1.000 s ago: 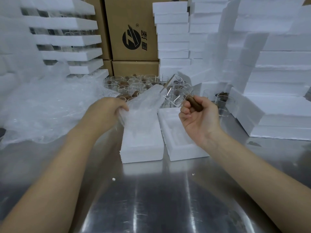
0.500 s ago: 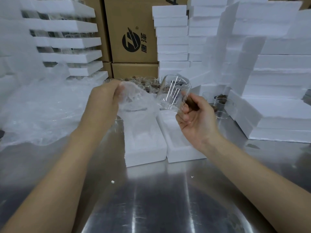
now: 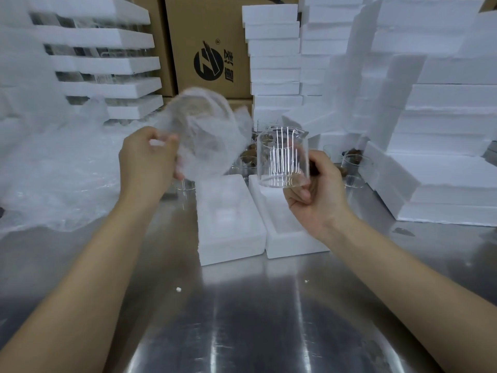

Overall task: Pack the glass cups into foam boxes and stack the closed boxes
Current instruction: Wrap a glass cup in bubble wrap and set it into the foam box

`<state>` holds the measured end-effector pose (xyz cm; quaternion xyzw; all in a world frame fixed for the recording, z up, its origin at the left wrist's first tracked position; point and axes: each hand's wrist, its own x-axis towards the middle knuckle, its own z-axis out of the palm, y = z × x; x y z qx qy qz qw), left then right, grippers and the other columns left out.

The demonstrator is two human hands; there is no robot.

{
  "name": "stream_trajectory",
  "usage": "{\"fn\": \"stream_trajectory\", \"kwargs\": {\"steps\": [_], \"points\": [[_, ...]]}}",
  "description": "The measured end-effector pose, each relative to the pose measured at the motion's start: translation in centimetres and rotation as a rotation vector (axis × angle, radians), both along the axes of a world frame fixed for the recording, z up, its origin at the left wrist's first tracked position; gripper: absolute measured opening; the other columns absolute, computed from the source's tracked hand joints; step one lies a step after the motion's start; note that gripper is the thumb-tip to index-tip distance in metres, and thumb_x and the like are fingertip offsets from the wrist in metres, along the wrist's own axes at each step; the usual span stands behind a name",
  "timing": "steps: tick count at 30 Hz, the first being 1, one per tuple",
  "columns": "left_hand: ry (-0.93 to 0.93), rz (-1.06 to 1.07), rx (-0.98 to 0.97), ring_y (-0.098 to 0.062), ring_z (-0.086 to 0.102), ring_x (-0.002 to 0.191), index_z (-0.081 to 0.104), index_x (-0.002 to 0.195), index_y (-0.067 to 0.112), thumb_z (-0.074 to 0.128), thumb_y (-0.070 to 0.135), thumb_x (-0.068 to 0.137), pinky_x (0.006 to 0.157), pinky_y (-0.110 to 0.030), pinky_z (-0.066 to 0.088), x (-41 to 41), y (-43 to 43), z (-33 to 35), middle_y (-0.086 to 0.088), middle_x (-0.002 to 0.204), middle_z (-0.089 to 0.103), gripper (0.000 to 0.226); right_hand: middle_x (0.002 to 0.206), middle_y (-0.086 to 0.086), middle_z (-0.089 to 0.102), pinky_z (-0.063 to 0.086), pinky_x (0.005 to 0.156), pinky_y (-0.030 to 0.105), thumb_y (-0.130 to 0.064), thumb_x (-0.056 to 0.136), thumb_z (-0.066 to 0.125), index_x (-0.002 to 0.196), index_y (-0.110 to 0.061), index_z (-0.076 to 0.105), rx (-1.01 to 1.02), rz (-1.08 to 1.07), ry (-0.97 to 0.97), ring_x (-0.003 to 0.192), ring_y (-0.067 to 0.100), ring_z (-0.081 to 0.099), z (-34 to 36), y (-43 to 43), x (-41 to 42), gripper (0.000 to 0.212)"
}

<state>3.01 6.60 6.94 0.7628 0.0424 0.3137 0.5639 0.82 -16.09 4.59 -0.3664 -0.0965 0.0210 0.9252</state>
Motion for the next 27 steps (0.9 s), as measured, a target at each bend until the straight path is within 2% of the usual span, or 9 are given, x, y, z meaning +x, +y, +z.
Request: {"fn": "stream_trajectory", "kwargs": {"steps": [4, 10, 13, 17, 20, 22, 23, 25, 27], "points": [[0.109, -0.222, -0.791, -0.003, 0.056, 0.044, 0.055, 0.125, 0.003, 0.045, 0.0, 0.097, 0.044, -0.013, 0.038, 1.2, 2.6, 0.7, -0.006, 0.08, 0.059, 0.03, 0.043, -0.003, 0.04, 0.021, 0.03, 0.015, -0.02, 0.093, 0.051, 0.074, -0.012, 0.067, 0.021, -0.047, 0.049, 0.03, 0.006, 0.027, 0.0, 0.1, 0.1, 0.026], [-0.045, -0.384, -1.15, -0.013, 0.069, 0.085, 0.039, 0.14, 0.003, 0.029, -0.005, 0.1, 0.071, -0.016, 0.052, 1.6, 5.5, 0.0, -0.015, 0.111, 0.063, 0.042, 0.044, -0.003, 0.041, 0.02, 0.029, 0.016, -0.02, 0.091, 0.053, 0.069, -0.015, 0.07, 0.001, -0.049, 0.046, 0.03, 0.006, 0.028, 0.1, 0.4, -0.2, 0.029], [0.045, -0.435, -0.958, -0.01, 0.07, 0.078, 0.05, 0.126, 0.003, 0.035, -0.002, 0.099, 0.066, -0.015, 0.052, 1.4, 5.3, 0.4, -0.011, 0.102, 0.068, 0.031, 0.045, -0.004, 0.044, 0.019, 0.03, 0.015, -0.021, 0.094, 0.05, 0.068, -0.017, 0.074, -0.019, -0.048, 0.035, 0.03, 0.006, 0.029, 0.1, 0.4, -0.2, 0.035], [0.145, -0.694, -0.577, -0.003, 0.056, 0.055, 0.07, 0.072, 0.015, 0.035, -0.006, 0.093, 0.048, -0.011, 0.042, 1.8, 3.8, 2.2, 0.001, 0.073, 0.065, 0.046, 0.045, -0.004, 0.046, 0.023, 0.029, 0.016, -0.021, 0.092, 0.052, 0.07, -0.017, 0.075, -0.012, -0.039, 0.034, 0.03, 0.006, 0.031, -0.3, 0.3, -0.3, 0.032], [0.108, -0.541, -0.31, -0.006, 0.069, 0.089, 0.062, 0.113, 0.016, 0.038, 0.006, 0.101, 0.072, -0.012, 0.049, 5.2, 2.3, 6.4, 0.002, 0.104, 0.071, 0.029, 0.044, -0.004, 0.044, 0.025, 0.031, 0.016, -0.025, 0.081, 0.058, 0.071, -0.018, 0.077, -0.021, -0.04, 0.038, 0.031, 0.006, 0.032, -0.2, 0.2, -0.3, 0.023], [0.107, -0.275, -0.068, -0.016, 0.042, 0.135, 0.022, 0.151, 0.014, 0.039, 0.031, 0.104, 0.098, -0.004, 0.033, 8.6, 1.8, 9.2, -0.004, 0.15, 0.042, 0.052, 0.043, -0.004, 0.044, 0.024, 0.031, 0.015, -0.026, 0.079, 0.058, 0.071, -0.018, 0.077, -0.023, -0.041, 0.045, 0.031, 0.006, 0.032, -0.1, 0.2, -0.2, 0.022], [0.169, -0.144, -0.001, -0.024, 0.025, 0.144, -0.003, 0.154, 0.013, 0.039, 0.043, 0.102, 0.111, -0.016, 0.025, 9.9, 1.9, 10.4, -0.009, 0.16, 0.021, 0.074, 0.043, -0.004, 0.044, 0.024, 0.031, 0.015, -0.026, 0.078, 0.058, 0.07, -0.018, 0.077, -0.024, -0.042, 0.044, 0.031, 0.006, 0.032, -0.1, 0.2, -0.1, 0.022], [0.176, 0.052, 0.105, -0.031, 0.018, 0.146, -0.023, 0.15, 0.012, 0.043, 0.049, 0.098, 0.118, -0.039, 0.018, 12.0, 2.8, 11.1, -0.013, 0.161, 0.009, 0.092, 0.044, -0.004, 0.044, 0.025, 0.031, 0.015, -0.026, 0.078, 0.059, 0.071, -0.019, 0.077, -0.035, -0.044, 0.043, 0.031, 0.005, 0.033, 0.0, 0.0, 0.0, 0.021], [0.143, 0.185, 0.276, -0.034, 0.03, 0.14, -0.015, 0.152, 0.015, 0.046, 0.04, 0.097, 0.115, -0.047, 0.024, 12.5, 3.3, 10.0, -0.014, 0.156, 0.026, 0.087, 0.046, -0.003, 0.045, 0.024, 0.031, 0.015, -0.026, 0.079, 0.059, 0.072, -0.019, 0.077, -0.051, -0.04, 0.048, 0.032, 0.006, 0.032, -0.1, 0.0, 0.0, 0.021]]}}
